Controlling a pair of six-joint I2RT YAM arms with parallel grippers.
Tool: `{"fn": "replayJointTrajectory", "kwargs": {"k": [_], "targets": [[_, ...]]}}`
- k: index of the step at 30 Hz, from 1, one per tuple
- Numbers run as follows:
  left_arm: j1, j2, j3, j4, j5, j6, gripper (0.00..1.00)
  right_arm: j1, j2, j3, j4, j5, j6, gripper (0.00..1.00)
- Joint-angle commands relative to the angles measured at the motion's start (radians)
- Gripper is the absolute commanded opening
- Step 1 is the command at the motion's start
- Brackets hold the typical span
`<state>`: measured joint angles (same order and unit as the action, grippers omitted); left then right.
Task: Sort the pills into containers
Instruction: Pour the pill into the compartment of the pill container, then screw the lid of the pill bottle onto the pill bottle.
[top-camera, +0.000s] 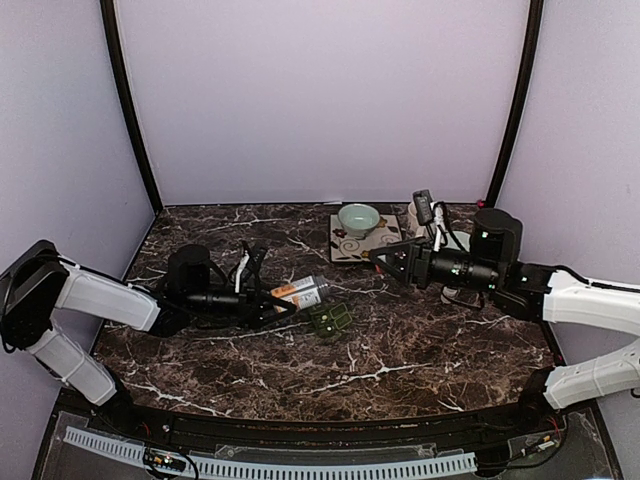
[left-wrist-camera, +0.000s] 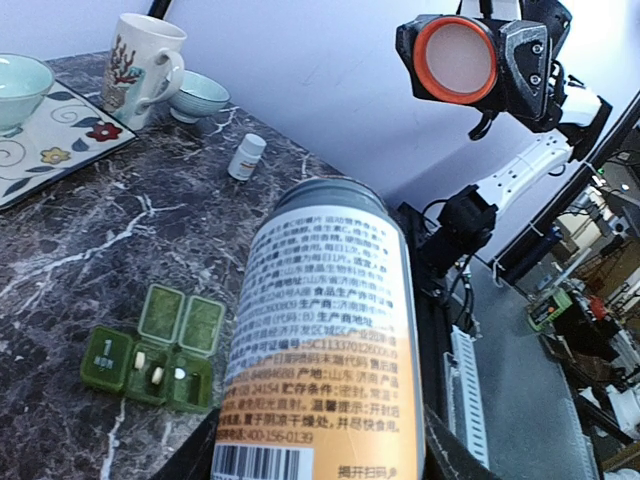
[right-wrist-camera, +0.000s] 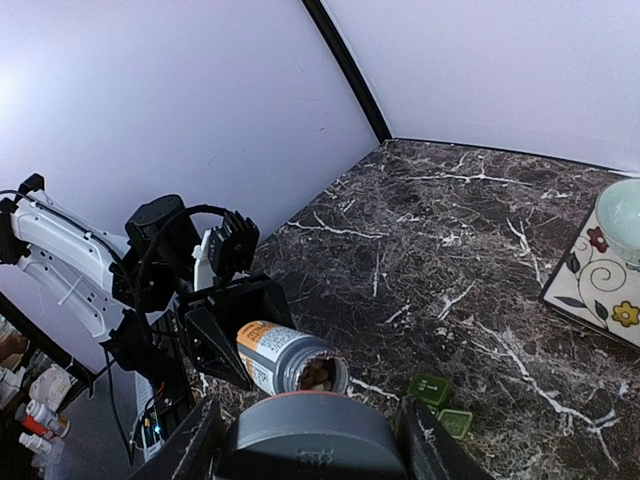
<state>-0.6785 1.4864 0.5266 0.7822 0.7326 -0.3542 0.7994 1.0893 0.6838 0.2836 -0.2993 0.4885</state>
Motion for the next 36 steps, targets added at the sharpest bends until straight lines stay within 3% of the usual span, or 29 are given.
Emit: {"fn": "replayJointTrajectory", "kwargs": {"k": [1, 13, 36], "targets": [[0.009, 0.021, 0.029, 0.14, 0.166, -0.104, 0.0, 0.016, 0.011, 0.041, 0.035, -0.046, 0.008, 0.42], [0.012, 0.068, 0.104, 0.214, 0.32, -0.233, 0.0, 0.059, 0.097, 0.097, 0.054, -0.144, 0.027, 0.42], [0.016, 0.098, 0.157, 0.249, 0.396, -0.298, 0.0, 0.086, 0.214, 0.128, 0.131, -0.226, 0.095, 0.43]]}}
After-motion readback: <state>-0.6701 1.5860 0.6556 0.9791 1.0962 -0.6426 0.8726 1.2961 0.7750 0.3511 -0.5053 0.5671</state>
